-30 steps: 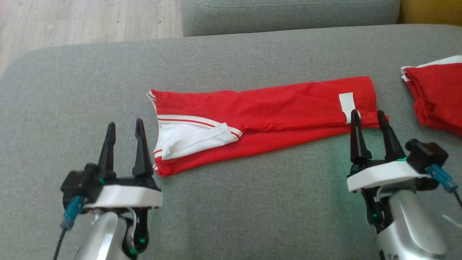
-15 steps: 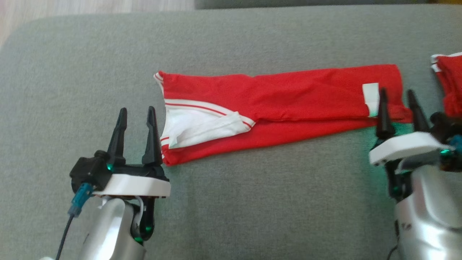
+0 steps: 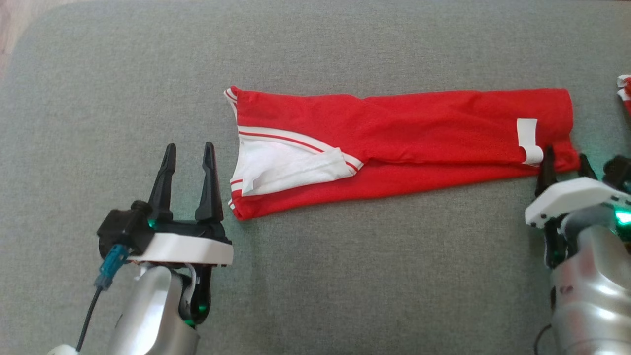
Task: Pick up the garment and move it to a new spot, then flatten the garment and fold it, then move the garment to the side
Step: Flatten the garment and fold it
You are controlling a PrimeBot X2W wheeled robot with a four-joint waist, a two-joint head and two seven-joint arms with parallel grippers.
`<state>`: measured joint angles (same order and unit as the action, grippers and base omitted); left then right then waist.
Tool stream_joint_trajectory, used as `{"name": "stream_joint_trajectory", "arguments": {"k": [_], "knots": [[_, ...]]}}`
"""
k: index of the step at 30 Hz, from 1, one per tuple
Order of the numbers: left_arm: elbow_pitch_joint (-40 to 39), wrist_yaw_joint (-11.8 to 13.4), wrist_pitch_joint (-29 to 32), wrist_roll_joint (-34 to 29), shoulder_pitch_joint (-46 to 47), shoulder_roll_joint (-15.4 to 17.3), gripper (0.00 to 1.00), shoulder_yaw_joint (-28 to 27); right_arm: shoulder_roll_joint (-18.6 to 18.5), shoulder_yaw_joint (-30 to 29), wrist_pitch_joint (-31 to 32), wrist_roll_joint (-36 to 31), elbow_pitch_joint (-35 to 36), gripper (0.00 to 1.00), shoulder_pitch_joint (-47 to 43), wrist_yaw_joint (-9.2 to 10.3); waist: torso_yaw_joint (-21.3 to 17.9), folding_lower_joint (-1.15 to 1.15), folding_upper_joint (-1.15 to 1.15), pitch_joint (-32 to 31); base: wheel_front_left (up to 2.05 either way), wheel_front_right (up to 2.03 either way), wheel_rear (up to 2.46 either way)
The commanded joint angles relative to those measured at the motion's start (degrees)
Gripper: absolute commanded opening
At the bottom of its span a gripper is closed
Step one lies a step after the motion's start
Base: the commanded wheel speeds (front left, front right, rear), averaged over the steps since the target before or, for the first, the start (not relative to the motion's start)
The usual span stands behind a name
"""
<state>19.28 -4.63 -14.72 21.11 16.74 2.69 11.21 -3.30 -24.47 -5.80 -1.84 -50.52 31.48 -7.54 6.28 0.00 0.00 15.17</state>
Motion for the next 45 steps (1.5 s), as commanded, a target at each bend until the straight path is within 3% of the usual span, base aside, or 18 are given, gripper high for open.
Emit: {"name": "stream_joint_trajectory", "arguments": {"k": [1,7,16,23,27,34,45], "knots": [[-1.52,-0.16,-0.28,-0.44,1.80,0.32,1.00,-2.20,0.42,1.62,-0.18,-0.37,-0.66,0.00,1.11,0.05,-0.15,0.00,0.00,-0.14,0.00,0.00,0.00],[-1.24,-0.19,-0.28,-0.89,1.12,0.25,1.00,-3.30,0.42,-0.44,-3.44,-3.83,-0.42,0.00,2.65,0.05,-1.46,0.00,0.00,-1.15,0.00,0.00,0.00],[-3.51,-0.47,-0.28,0.61,0.42,0.21,1.00,-3.35,-1.46,-9.12,-1.13,-8.78,9.49,0.00,2.03,0.05,-2.99,0.00,0.00,-4.14,0.00,0.00,0.00],[-4.58,0.23,-0.28,0.85,-0.30,0.20,1.00,-2.53,-0.22,-5.14,1.09,-6.63,14.14,0.00,1.93,0.05,-3.13,0.00,0.00,-6.71,0.00,0.00,0.00],[-4.60,0.43,-0.28,0.67,-0.94,0.20,1.00,-2.43,0.35,2.09,1.93,-2.07,15.36,0.00,1.63,0.05,-2.71,0.00,0.00,-8.56,0.00,0.00,0.00],[-4.79,0.64,-0.28,0.40,-1.80,0.20,1.00,-2.27,0.41,22.27,2.02,15.31,13.95,0.00,0.40,0.05,-0.87,0.00,0.00,-11.44,0.00,0.00,0.00],[-4.53,0.66,-0.28,0.08,-0.72,0.19,1.00,-0.04,0.42,45.53,-1.72,29.61,7.94,0.00,1.75,0.05,6.13,0.00,0.00,-10.09,0.00,0.00,0.00]]}}
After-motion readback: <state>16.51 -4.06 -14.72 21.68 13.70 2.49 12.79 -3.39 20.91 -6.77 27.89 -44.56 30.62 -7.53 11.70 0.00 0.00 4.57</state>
